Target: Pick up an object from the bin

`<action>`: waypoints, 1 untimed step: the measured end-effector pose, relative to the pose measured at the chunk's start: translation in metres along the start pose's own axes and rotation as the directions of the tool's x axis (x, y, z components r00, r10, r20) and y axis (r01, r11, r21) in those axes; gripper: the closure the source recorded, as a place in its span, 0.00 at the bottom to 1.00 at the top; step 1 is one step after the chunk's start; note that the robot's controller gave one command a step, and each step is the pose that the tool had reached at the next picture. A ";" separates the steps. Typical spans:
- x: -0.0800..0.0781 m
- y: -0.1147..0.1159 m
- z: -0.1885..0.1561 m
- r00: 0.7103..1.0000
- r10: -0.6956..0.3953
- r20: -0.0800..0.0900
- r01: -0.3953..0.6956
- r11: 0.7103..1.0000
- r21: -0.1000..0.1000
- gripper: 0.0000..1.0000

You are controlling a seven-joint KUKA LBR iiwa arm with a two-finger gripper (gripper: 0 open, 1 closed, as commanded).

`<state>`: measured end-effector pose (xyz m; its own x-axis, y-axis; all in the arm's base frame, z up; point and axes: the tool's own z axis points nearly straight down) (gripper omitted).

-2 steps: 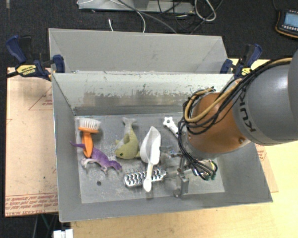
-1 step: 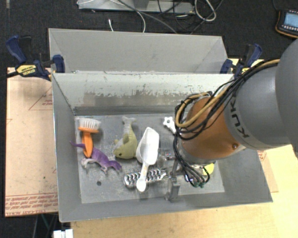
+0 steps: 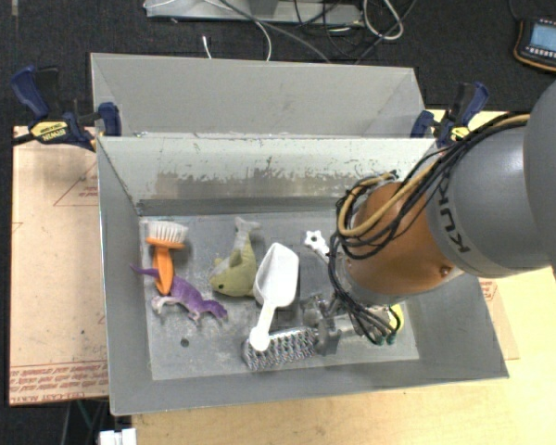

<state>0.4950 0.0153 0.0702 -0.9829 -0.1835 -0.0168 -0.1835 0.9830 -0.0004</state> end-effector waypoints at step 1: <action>0.000 0.000 0.000 1.000 0.000 0.000 0.000 1.000 0.000 1.00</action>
Offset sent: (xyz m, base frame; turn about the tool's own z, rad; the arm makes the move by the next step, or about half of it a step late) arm 0.0031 0.0086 0.1648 -0.0245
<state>0.4950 0.0153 0.0702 -0.9829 -0.1835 -0.0169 -0.1835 0.9830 -0.0004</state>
